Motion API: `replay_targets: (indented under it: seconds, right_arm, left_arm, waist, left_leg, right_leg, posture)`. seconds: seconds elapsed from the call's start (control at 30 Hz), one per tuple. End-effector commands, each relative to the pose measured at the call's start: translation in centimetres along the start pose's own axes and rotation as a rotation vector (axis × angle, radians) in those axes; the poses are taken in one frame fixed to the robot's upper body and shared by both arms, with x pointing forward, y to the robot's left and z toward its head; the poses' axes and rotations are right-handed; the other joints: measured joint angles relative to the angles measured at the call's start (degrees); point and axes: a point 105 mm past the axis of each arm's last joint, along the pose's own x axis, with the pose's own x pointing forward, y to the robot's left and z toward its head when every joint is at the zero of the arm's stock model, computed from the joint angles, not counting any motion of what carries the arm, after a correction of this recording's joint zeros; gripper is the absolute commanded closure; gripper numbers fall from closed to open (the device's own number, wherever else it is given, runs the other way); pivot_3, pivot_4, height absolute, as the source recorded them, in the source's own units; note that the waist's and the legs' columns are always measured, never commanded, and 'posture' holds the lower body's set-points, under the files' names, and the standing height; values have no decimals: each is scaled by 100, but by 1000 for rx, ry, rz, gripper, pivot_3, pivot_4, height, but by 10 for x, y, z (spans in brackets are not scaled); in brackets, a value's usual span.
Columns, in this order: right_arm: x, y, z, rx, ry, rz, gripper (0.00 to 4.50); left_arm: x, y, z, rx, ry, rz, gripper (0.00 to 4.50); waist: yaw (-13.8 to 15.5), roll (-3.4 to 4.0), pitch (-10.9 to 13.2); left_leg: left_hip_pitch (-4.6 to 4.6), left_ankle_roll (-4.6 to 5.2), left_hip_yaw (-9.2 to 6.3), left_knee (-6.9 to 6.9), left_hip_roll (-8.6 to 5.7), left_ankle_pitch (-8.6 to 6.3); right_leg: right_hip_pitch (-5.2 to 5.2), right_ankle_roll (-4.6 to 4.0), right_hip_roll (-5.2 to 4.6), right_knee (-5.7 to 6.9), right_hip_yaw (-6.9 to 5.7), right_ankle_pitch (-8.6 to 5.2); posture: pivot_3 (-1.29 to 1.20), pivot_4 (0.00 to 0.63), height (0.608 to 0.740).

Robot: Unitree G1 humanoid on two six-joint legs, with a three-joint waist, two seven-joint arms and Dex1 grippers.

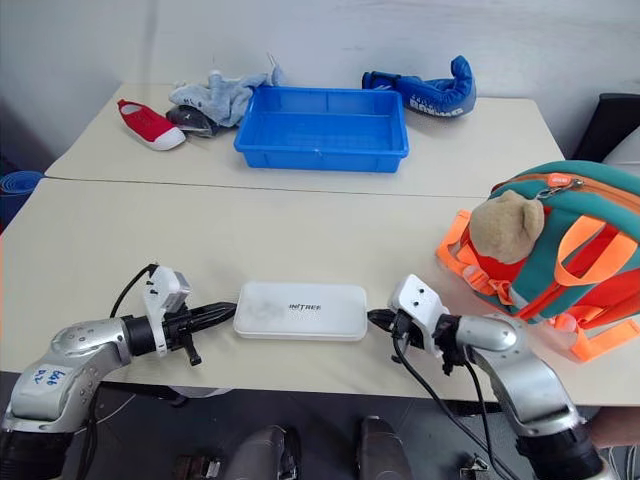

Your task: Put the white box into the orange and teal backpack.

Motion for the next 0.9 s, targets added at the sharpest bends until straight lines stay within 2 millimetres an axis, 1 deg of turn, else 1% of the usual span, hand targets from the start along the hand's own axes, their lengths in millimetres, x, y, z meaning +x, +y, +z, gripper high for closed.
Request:
replay_targets:
  seconds: [0.03,0.07,0.13,0.17,0.23,0.27,0.33,0.43,0.5,0.53,0.6,0.67,0.7,0.73,0.83,0.9]
  right_arm:
    - [-17,14,6,51,-35,13,4500]
    - [-23,15,-2,68,-8,-2,4500]
    - [-30,14,-11,77,26,-32,4500]
    - [-35,12,-16,84,43,-54,4500]
    - [-44,9,-24,110,58,-106,4500]
    - [-49,6,-26,125,59,-137,4500]
    - [-59,3,-30,134,73,-177,4500]
    - [-69,4,-35,127,105,-190,4500]
    - [-71,4,-34,127,105,-192,4500]
    - [-71,4,-34,122,109,-187,4500]
    - [-70,7,-35,92,128,-156,4500]
    - [-64,9,-36,49,149,-108,4500]
    - [-60,10,-36,29,154,-86,4500]
    - [-55,11,-36,11,159,-65,4500]
    - [-40,9,-33,-37,157,-33,4500]
    - [-33,7,-30,-51,146,-24,4500]
  left_arm:
    - [4,-16,7,16,-20,-85,4487]
    - [3,-15,7,13,-19,-80,4487]
    - [1,-13,7,8,-11,-68,4487]
    - [-2,-6,4,1,14,-41,4487]
    - [-8,11,-3,-8,73,26,4063]
    - [-11,16,-3,-35,82,31,3885]
    - [-18,24,3,-93,79,17,3299]
    - [-36,33,4,-190,163,23,2441]
    - [-48,28,3,-287,212,-50,1751]
    - [-53,25,3,-339,240,-89,1476]
    - [-57,23,2,-444,283,-121,851]
    - [-52,32,-2,-530,329,-82,232]
    - [-47,34,-1,-587,327,-90,20]
    - [-41,37,-4,-626,347,-77,20]
    - [-21,30,-11,-768,435,-107,20]
    - [-8,22,-6,-807,450,-153,20]
  waist:
    - [5,0,0]
    - [10,0,0]
    - [10,0,0]
    - [9,0,0]
    - [4,-1,-1]
    - [5,-1,0]
    - [0,0,0]
    - [-4,-1,0]
    - [-14,-1,0]
    - [-18,-1,0]
    - [-6,2,2]
    - [7,3,2]
    - [21,0,1]
    - [39,0,0]
    - [101,2,-1]
    - [152,9,-5]
  left_leg:
    - [0,0,-3,-5,0,0]
    - [-1,0,-6,-6,1,0]
    - [-2,1,-7,-6,0,-1]
    - [-3,3,-7,-3,0,-2]
    - [-1,7,-6,0,-1,-1]
    - [2,7,-7,0,-1,-1]
    - [4,6,-7,-3,-1,2]
    - [2,5,-8,-4,-1,2]
    - [1,5,-8,-5,-1,1]
    - [2,4,-7,-8,-1,0]
    - [1,2,-7,-7,0,-1]
    - [2,3,-7,-4,-2,0]
    - [4,3,-9,-1,-3,0]
    - [4,1,-13,0,-3,0]
    - [5,8,-14,6,-9,5]
    - [5,11,-10,11,-14,5]
  right_leg:
    - [1,-1,0,-5,-1,0]
    - [2,-1,1,-9,-4,-1]
    - [4,-1,0,-15,-6,-1]
    - [6,-1,0,-16,-5,0]
    - [9,3,-1,-15,-2,1]
    - [10,2,-1,-14,-3,1]
    - [8,1,1,-9,-4,1]
    - [6,0,1,-10,-5,0]
    - [6,0,1,-14,-4,0]
    - [6,0,1,-16,-3,0]
    - [4,-1,1,-15,-3,-1]
    - [5,-2,0,-12,-3,-1]
    - [8,-2,0,-11,-4,-1]
    - [10,-2,0,-11,-8,-1]
    - [14,-2,-1,-5,-9,-1]
    - [13,1,-1,-3,-5,1]
  posture:
    - [0,150,740]
    - [0,150,740]
    - [0,150,740]
    - [0,150,740]
    - [0,150,740]
    - [0,150,740]
    - [0,150,740]
    - [0,150,740]
    - [0,150,740]
    - [0,150,740]
    - [0,150,740]
    - [0,150,740]
    - [0,150,740]
    - [0,150,740]
    - [0,150,740]
    - [0,150,740]
